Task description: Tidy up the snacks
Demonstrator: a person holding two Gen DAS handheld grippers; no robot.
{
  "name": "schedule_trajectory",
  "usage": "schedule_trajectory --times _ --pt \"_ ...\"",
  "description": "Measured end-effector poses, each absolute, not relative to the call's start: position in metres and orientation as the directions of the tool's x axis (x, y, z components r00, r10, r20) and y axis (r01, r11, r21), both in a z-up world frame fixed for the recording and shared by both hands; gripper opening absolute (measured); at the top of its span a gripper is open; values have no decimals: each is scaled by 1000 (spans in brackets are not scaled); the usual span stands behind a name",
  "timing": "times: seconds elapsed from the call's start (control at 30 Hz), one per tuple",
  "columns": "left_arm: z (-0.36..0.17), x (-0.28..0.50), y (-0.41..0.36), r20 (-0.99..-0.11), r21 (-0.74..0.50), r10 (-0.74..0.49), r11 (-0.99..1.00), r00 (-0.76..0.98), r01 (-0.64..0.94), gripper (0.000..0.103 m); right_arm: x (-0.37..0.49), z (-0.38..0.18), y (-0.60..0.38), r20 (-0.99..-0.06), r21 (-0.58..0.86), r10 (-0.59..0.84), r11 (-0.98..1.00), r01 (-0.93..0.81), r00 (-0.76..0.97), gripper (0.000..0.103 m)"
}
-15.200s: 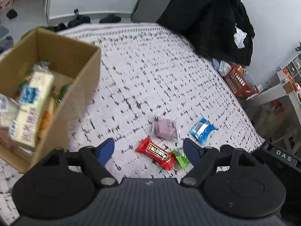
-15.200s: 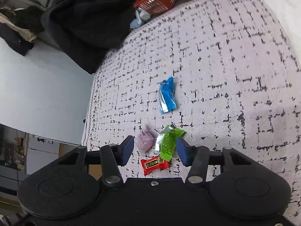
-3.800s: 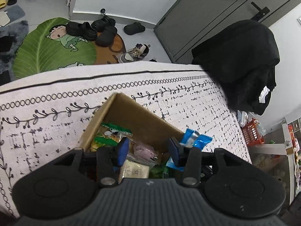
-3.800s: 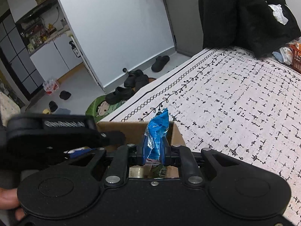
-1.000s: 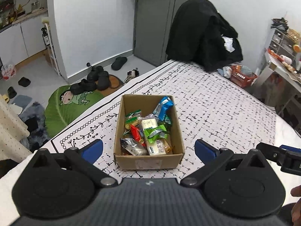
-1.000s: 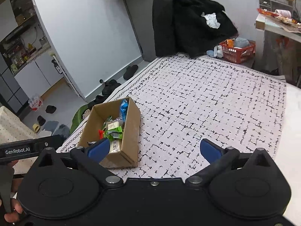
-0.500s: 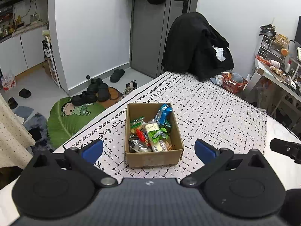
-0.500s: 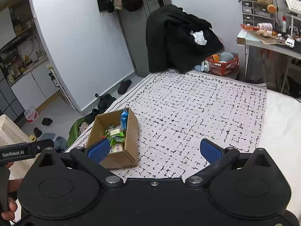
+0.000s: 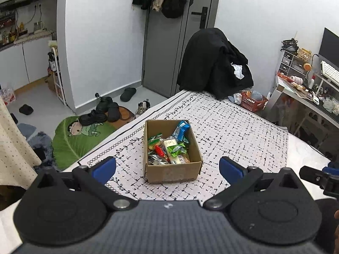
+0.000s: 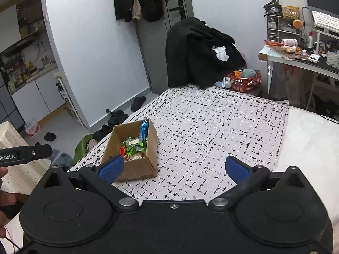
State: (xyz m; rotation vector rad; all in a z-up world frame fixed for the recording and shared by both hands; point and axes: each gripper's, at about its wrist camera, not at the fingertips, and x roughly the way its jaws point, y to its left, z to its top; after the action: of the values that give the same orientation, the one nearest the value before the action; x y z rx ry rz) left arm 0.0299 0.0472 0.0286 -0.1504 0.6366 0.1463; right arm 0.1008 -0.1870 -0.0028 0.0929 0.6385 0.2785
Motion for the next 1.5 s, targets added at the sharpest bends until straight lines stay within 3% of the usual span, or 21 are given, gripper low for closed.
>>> schedule_trajectory --times 0.73,1.5 --pt "34 -49 48 -535 -67 64 991 842 -118 103 24 8 -193 -512 134 290 957 -258 809 103" --pt "29 -56 44 -535 -48 66 993 842 -109 103 17 6 -197 -505 158 322 946 -282 801 103"
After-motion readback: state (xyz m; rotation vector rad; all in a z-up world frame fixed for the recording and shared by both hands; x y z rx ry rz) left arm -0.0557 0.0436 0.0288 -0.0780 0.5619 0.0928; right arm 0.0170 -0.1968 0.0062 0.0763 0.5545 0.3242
